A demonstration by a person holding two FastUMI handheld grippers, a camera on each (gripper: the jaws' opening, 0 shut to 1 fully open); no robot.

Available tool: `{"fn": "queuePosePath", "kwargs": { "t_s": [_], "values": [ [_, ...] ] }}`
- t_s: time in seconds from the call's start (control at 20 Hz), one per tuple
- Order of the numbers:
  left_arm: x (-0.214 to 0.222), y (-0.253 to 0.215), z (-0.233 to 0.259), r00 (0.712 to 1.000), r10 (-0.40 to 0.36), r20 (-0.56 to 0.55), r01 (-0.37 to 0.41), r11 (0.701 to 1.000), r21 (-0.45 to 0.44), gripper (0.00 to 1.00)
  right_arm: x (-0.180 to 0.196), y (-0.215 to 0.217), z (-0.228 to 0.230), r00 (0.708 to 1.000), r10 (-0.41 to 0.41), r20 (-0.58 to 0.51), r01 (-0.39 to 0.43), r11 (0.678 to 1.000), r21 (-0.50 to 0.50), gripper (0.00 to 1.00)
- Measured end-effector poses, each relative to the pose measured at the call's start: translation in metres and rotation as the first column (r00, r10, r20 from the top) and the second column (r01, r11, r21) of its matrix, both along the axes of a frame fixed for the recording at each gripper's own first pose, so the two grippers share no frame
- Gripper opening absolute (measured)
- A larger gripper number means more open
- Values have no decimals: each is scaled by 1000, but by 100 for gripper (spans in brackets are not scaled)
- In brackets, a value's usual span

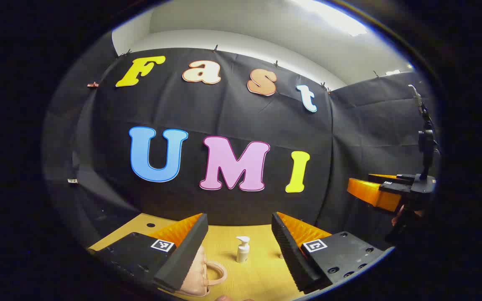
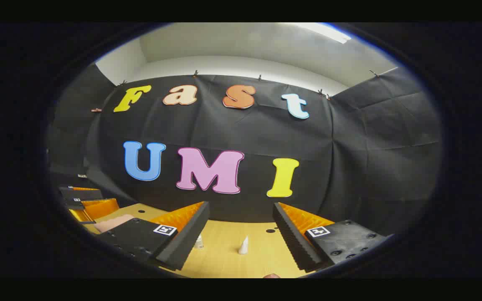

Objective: First open the suitcase, pack the skin care products into it, and then close the suitcase.

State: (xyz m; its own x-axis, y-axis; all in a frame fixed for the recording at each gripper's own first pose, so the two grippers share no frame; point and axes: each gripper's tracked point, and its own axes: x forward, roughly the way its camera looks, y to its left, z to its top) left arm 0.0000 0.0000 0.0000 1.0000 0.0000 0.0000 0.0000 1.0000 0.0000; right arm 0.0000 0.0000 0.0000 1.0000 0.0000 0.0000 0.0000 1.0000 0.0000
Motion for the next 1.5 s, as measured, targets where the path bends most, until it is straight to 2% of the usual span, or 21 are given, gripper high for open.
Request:
{"fn": "queuePosePath", "kwargs": {
  "t_s": [0.15, 0.25, 0.4, 0.75, 1.15, 1.5],
  "values": [
    [3, 4, -6, 1000, -2, -7, 2, 1000, 5, 96, 0, 1, 0, 1000, -2, 0, 2, 1000, 7, 96],
    [4, 2, -12, 1000, -5, -25, 6, 1000, 3, 96, 5, 3, 13, 997, -22, 72, 20, 999, 31, 97],
    [3, -6, -12, 999, -24, -22, 24, 1000, 0, 96, 1, -3, 14, 996, -38, 85, 39, 999, -10, 96],
    [2, -18, -16, 998, -62, -24, 63, 998, 29, 96, -7, -11, 10, 997, -54, 63, 55, 998, -17, 96],
    [7, -21, -33, 994, -77, -74, 78, 997, 8, 96, -4, -6, 4, 997, -42, 71, 43, 999, -16, 96],
    [30, -26, -56, 987, -26, -158, 25, 1000, -8, 96, 22, -18, -16, 998, -1, 60, 2, 1000, -17, 96]
  ]
}}
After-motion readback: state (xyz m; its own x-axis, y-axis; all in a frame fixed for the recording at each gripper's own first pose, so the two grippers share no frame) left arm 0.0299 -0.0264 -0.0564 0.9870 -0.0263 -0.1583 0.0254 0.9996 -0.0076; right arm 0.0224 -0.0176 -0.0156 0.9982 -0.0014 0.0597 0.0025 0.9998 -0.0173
